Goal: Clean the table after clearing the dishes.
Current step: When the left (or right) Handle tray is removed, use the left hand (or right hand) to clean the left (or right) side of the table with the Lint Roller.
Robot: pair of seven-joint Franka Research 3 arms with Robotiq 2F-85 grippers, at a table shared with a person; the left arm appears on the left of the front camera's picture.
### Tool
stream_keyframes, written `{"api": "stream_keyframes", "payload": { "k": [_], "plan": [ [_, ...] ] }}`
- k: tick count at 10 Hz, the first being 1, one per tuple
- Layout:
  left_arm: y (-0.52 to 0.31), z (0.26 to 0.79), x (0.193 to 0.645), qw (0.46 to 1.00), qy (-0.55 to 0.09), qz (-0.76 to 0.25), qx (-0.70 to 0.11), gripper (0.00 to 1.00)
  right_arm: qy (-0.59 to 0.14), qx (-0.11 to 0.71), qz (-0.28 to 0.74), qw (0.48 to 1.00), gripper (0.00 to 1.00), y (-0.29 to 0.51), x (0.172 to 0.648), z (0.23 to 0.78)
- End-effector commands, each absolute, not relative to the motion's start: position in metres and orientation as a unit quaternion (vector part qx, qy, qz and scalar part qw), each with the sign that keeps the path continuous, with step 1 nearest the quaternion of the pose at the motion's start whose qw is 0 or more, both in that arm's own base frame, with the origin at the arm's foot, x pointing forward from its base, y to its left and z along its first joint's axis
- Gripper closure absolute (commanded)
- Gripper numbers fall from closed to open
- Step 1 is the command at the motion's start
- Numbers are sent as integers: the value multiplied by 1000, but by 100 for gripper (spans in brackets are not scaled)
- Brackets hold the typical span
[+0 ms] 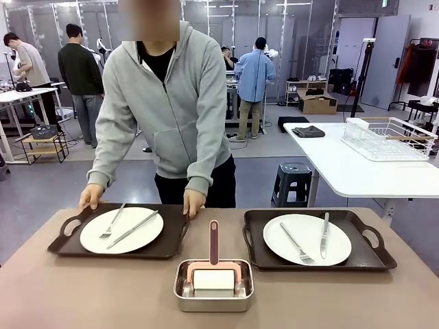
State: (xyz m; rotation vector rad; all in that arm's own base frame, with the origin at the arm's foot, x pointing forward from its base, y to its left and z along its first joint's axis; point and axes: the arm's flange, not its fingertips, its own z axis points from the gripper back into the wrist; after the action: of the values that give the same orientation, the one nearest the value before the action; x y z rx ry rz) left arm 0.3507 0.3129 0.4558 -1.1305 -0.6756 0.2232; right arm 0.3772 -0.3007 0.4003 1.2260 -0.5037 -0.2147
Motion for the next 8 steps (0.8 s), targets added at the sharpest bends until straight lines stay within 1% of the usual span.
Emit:
{"api": "stream_keyframes", "payload": {
  "k": [1, 5, 7, 8],
  "plan": [
    [315, 458, 349, 781, -320, 104, -526, 0, -233, 570, -97, 782, 0, -300, 377, 402],
    [313, 456, 351, 785, -313, 104, -524, 0, -233, 570, -97, 782, 0, -300, 377, 402],
    [272, 499, 395, 818, -321, -10, -478, 0, -233, 570, -97, 782, 0, -300, 377, 402],
    [228, 525, 425, 834, -312, -105, -443, 0, -233, 570, -97, 782, 0, -300, 377, 402]
  ]
}}
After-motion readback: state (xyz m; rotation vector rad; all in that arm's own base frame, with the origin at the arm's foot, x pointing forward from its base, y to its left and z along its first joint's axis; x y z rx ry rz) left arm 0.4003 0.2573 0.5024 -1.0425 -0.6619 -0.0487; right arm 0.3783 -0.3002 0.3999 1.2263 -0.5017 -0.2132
